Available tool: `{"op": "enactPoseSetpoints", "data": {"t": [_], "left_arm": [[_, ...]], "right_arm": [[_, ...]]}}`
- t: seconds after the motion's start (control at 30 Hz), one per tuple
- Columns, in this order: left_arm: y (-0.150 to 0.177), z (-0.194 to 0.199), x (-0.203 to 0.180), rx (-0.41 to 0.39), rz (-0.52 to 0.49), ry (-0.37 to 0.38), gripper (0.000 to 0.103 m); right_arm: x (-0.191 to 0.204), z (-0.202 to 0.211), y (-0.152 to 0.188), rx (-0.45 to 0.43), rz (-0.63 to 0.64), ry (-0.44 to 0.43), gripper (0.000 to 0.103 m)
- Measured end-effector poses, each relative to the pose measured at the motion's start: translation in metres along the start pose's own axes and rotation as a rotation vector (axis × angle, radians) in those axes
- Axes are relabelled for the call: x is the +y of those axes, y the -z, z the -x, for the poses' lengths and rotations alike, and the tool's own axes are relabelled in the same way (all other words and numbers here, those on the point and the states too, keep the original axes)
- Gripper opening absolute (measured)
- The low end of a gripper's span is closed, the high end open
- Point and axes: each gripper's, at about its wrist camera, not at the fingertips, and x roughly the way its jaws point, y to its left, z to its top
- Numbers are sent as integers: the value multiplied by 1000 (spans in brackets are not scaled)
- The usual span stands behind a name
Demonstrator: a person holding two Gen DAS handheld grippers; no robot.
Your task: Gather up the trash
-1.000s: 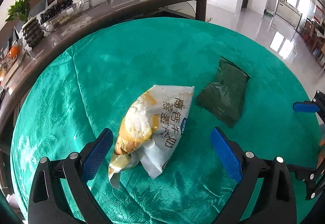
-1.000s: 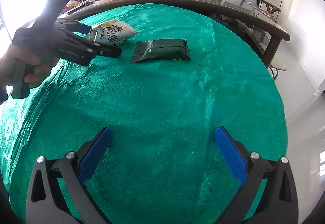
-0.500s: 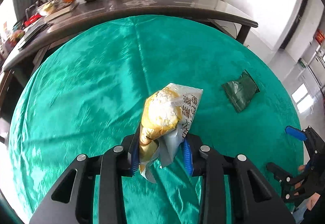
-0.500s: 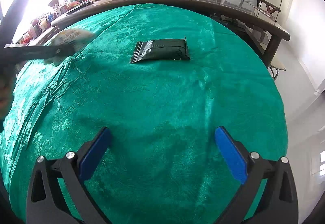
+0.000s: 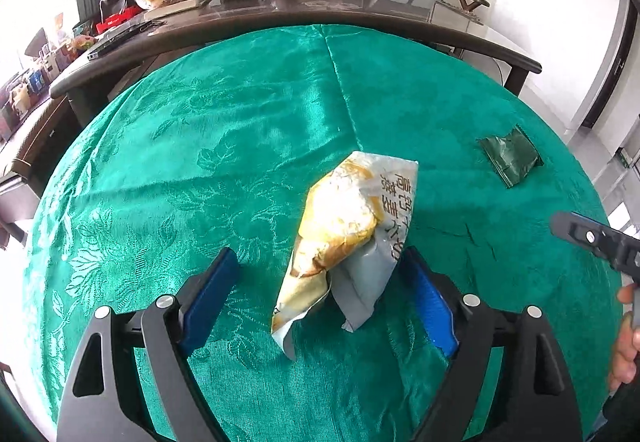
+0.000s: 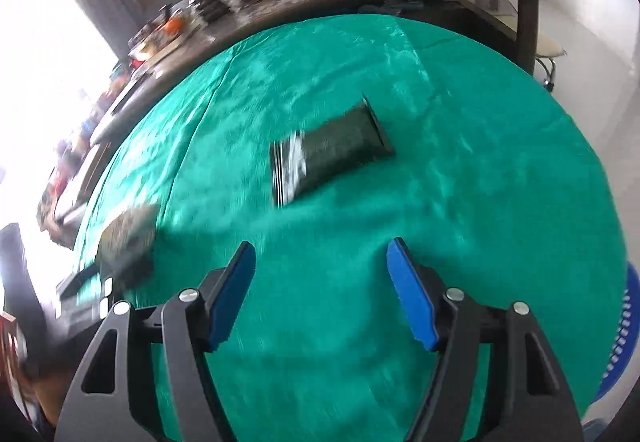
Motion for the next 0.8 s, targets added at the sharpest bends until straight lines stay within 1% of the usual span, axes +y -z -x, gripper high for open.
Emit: {"op": "enactPoseSetpoints", "data": {"t": [0.07, 0.13, 0.2, 0.27, 0.37, 0.4, 0.43, 0.47, 0.5, 0.53, 0.6, 0.7, 0.8], "left_arm": [[0, -2, 0, 4, -2, -2, 86], [0, -3, -1, 7, -6, -4, 86], [0, -3, -2, 9, -9, -5, 88], [-1, -4, -3, 12, -13, -2, 89], [-1, -5, -4, 16, -18, 3, 92], [-1, -6, -4, 17, -20, 3, 92], [-1, -6, -5, 19, -22, 2, 93], [-1, -6, -5, 21, -25, 1, 94], [-2, -7, -6, 22, -27, 1, 94], [-2, -7, -7, 23, -28, 1, 94], [-1, -7, -7, 24, -29, 1, 95], [-1, -8, -10, 27, -36, -5, 96], [-1, -9, -10, 29, -41, -6, 96]], "right_arm": [[6, -14, -18, -18, -68, -8, 68], [18, -29, -34, -34, -81, 17, 69], [32, -41, -45, -47, -43, 51, 69], [46, -52, -51, -64, 22, 110, 69], [57, -62, -51, -80, 134, 191, 69], [58, -65, -51, -78, 158, 209, 68], [58, -64, -50, -78, 173, 230, 59], [56, -62, -49, -81, 182, 232, 52], [53, -61, -48, -80, 186, 214, 44], [52, -59, -45, -77, 199, 201, 42], [50, -51, -36, -61, 262, 161, 40], [55, -35, -13, -26, 395, 59, 40], [55, -11, 24, 36, 532, -1, 40]]}}
